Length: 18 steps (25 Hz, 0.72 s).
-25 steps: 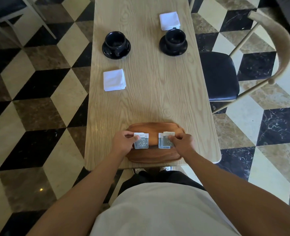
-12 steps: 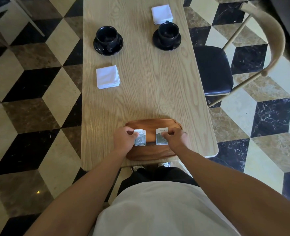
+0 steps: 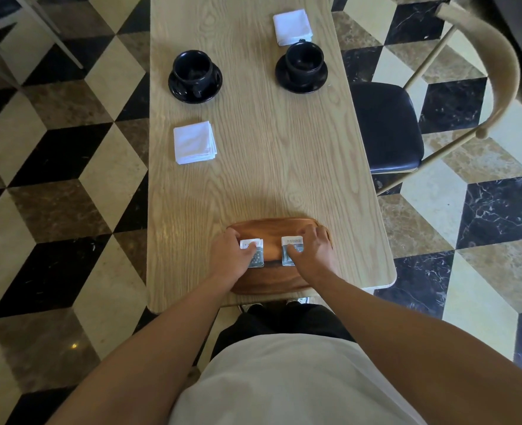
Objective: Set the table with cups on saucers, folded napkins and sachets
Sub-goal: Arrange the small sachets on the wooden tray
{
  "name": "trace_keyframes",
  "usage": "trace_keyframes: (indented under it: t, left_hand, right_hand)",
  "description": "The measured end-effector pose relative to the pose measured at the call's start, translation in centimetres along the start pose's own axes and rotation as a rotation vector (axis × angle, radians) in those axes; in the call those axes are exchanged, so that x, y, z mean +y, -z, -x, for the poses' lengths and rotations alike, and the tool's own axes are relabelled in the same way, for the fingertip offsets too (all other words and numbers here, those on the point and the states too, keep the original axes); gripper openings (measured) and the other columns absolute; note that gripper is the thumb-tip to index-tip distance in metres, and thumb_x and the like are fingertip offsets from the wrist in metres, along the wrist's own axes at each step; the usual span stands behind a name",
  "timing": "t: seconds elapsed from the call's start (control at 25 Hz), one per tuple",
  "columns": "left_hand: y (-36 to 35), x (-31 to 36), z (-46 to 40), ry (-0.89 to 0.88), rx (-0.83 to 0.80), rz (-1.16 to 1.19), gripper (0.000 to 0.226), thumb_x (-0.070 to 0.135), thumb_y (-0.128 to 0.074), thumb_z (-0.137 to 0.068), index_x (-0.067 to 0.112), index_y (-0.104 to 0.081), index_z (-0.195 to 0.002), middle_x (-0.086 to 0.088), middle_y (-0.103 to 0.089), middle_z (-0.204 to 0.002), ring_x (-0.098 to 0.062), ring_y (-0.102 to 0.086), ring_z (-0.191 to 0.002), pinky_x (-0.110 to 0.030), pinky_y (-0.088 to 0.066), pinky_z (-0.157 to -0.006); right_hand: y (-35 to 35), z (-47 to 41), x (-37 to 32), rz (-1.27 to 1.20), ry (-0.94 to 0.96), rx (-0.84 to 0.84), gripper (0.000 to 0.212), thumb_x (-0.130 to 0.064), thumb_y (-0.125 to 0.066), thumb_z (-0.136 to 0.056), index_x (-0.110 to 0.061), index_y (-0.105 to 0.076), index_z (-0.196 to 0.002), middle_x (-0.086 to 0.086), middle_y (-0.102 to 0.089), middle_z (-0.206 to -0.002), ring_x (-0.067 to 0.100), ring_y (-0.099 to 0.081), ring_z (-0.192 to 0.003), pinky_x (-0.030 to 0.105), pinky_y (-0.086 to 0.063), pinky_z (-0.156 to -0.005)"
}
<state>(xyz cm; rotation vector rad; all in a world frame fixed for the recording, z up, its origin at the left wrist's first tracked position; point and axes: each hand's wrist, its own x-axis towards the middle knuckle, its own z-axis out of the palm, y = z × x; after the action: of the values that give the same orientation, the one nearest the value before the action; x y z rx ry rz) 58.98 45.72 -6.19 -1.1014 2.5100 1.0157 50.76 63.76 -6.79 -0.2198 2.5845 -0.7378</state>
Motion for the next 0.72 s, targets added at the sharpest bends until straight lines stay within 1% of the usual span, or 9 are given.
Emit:
trace_keyframes:
  t: [0.04, 0.12, 0.2, 0.28, 0.36, 0.44, 0.52, 0.64, 0.72]
  left_hand:
    - [-0.2, 0.1, 0.1, -0.016, 0.020, -0.019, 0.035, 0.037, -0.070, -0.091, 0.015, -0.054, -0.111, 0.004, -0.051, -0.106, -0.013, -0.051, -0.094, -0.031, -0.049, -0.077]
    - [-0.7, 0.4, 0.2, -0.080, 0.049, -0.036, 0.030, 0.038, -0.070, -0.091, 0.016, -0.053, -0.099, 0.004, -0.054, -0.099, -0.014, -0.053, -0.089, -0.032, -0.050, -0.073]
    - [-1.4, 1.0, 0.2, -0.108, 0.012, -0.056, 0.028, 0.041, -0.067, -0.093, 0.016, -0.054, -0.087, 0.005, -0.059, -0.085, -0.015, -0.059, -0.082, -0.034, -0.052, -0.069]
    - [-1.9, 1.7, 0.2, -0.119, -0.055, -0.128, 0.030, 0.043, -0.062, -0.095, 0.017, -0.056, -0.081, 0.004, -0.062, -0.079, -0.016, -0.062, -0.079, -0.035, -0.051, -0.068]
    - [-2.3, 2.1, 0.1, -0.121, -0.088, -0.181, 0.030, 0.042, -0.061, -0.095, 0.017, -0.055, -0.080, 0.002, -0.063, -0.081, -0.017, -0.060, -0.078, -0.034, -0.046, -0.066]
    - [-2.4, 2.3, 0.0, -0.090, -0.094, -0.180, 0.028, 0.040, -0.062, -0.093, 0.016, -0.054, -0.080, 0.002, -0.062, -0.080, -0.018, -0.059, -0.076, -0.033, -0.043, -0.062]
    - [-2.3, 2.4, 0.0, -0.078, -0.102, -0.178, 0.027, 0.038, -0.061, -0.092, 0.016, -0.055, -0.080, 0.001, -0.062, -0.077, -0.019, -0.060, -0.074, -0.034, -0.046, -0.061]
    - [-2.0, 2.4, 0.0, -0.070, -0.105, -0.163, 0.024, 0.033, -0.059, -0.094, 0.015, -0.055, -0.078, -0.001, -0.065, -0.076, -0.021, -0.063, -0.076, -0.039, -0.053, -0.068]
    - [-1.9, 2.5, 0.3, -0.056, -0.092, -0.141, 0.023, 0.032, -0.058, -0.094, 0.013, -0.056, -0.080, -0.002, -0.068, -0.075, -0.022, -0.065, -0.076, -0.043, -0.054, -0.072]
  right_hand:
    - [-0.1, 0.1, -0.2, 0.031, 0.017, -0.014, 0.036, -0.035, -0.073, -0.089, -0.025, -0.049, -0.115, -0.001, -0.049, -0.116, 0.017, -0.058, -0.092, 0.036, -0.060, -0.071]
    - [-0.3, 0.1, -0.6, 0.067, 0.031, -0.047, 0.029, -0.038, -0.068, -0.091, -0.026, -0.051, -0.110, -0.004, -0.054, -0.112, 0.019, -0.062, -0.085, 0.035, -0.056, -0.064]
    - [-0.6, 0.0, -0.8, 0.084, 0.017, -0.090, 0.026, -0.040, -0.066, -0.091, -0.025, -0.052, -0.106, -0.004, -0.056, -0.107, 0.021, -0.064, -0.082, 0.035, -0.054, -0.063]
    - [-0.8, -0.1, -0.9, 0.081, -0.012, -0.120, 0.026, -0.042, -0.066, -0.092, -0.025, -0.049, -0.103, -0.005, -0.056, -0.105, 0.021, -0.063, -0.080, 0.036, -0.052, -0.063]
    - [-0.9, -0.2, -1.0, 0.101, -0.017, -0.121, 0.027, -0.040, -0.066, -0.093, -0.025, -0.046, -0.102, -0.003, -0.057, -0.103, 0.021, -0.062, -0.078, 0.034, -0.048, -0.061]
    - [-1.0, -0.3, -1.2, 0.123, -0.023, -0.117, 0.026, -0.039, -0.065, -0.094, -0.023, -0.046, -0.103, -0.002, -0.058, -0.103, 0.022, -0.061, -0.078, 0.033, -0.047, -0.061]
    - [-1.0, -0.4, -1.4, 0.123, -0.029, -0.120, 0.024, -0.037, -0.063, -0.093, -0.023, -0.046, -0.102, -0.002, -0.059, -0.104, 0.023, -0.061, -0.078, 0.033, -0.044, -0.061]
    - [-1.0, -0.5, -1.5, 0.114, -0.022, -0.127, 0.020, -0.034, -0.061, -0.092, -0.023, -0.046, -0.100, -0.002, -0.060, -0.103, 0.023, -0.059, -0.077, 0.031, -0.041, -0.059]
    - [-0.8, -0.6, -1.3, 0.120, -0.005, -0.137, 0.018, -0.032, -0.060, -0.093, -0.023, -0.046, -0.100, -0.002, -0.060, -0.103, 0.022, -0.058, -0.076, 0.028, -0.036, -0.055]
